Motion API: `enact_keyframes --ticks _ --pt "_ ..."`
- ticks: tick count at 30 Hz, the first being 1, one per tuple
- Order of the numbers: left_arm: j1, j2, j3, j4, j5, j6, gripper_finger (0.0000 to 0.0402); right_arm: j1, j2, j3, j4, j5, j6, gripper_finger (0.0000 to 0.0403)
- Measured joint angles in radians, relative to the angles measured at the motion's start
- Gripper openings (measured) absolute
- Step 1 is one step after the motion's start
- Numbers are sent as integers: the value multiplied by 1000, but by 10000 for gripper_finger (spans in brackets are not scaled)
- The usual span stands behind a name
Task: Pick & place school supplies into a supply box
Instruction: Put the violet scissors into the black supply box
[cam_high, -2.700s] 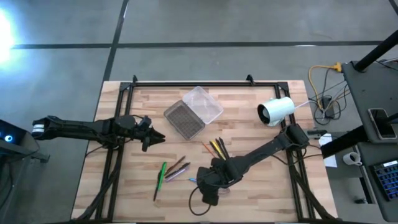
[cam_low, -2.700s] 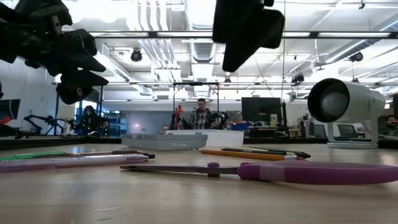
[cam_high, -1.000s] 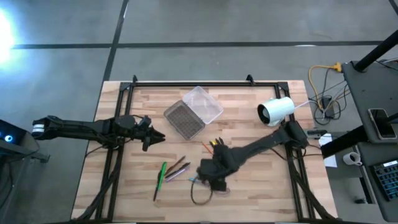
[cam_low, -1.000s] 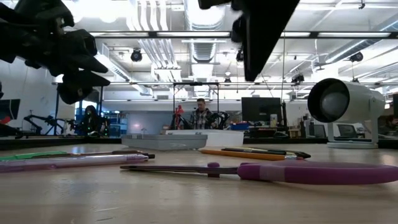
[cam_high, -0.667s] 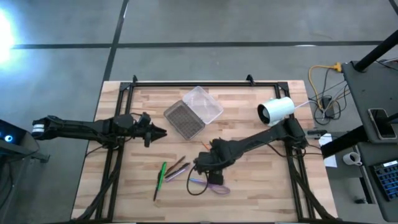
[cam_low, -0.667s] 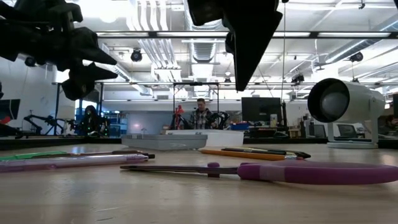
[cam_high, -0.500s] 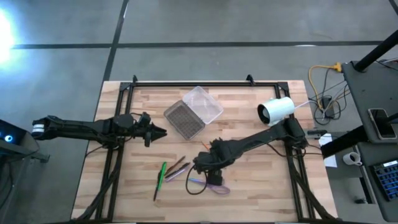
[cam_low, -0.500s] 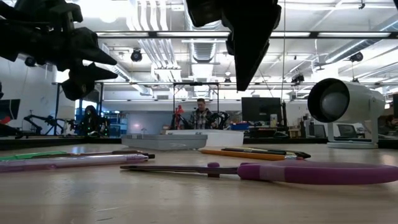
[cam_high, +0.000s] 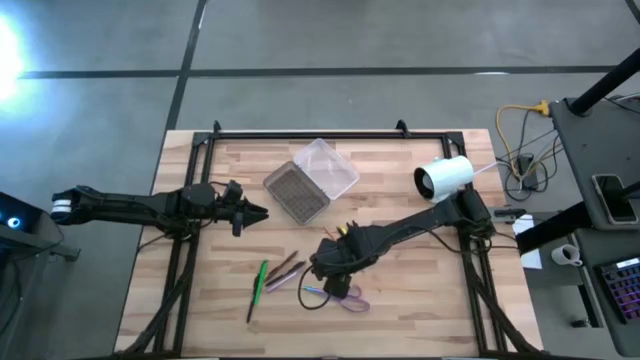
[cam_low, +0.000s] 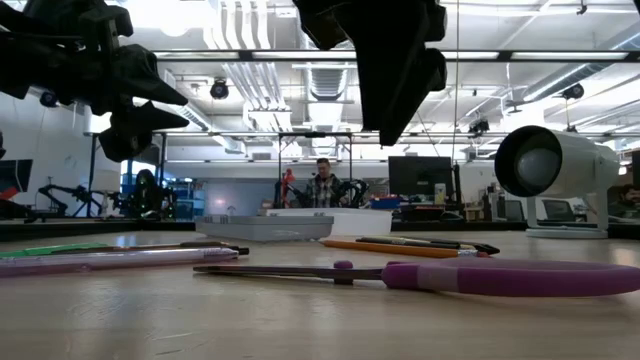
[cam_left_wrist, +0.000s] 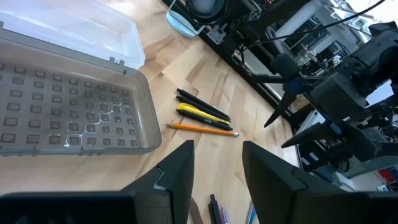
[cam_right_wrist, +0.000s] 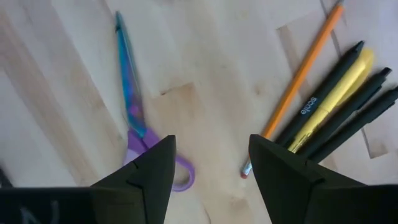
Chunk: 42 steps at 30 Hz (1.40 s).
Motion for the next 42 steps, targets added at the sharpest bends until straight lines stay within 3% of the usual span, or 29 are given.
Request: enact_keyframes --ticks 5,19,27,42 --pt "0 0 0 0 0 0 120 30 0 0 -10 -75 -45 194" --pt "-1 0 0 0 12 -1 120 208 90 -35 41 -60 -59 194" --pt "-1 0 -1 -2 12 -1 120 188 106 -74 98 -45 -45 188" --pt "-1 0 -1 -5 11 -1 120 149 97 -227 260 -86 -32 134"
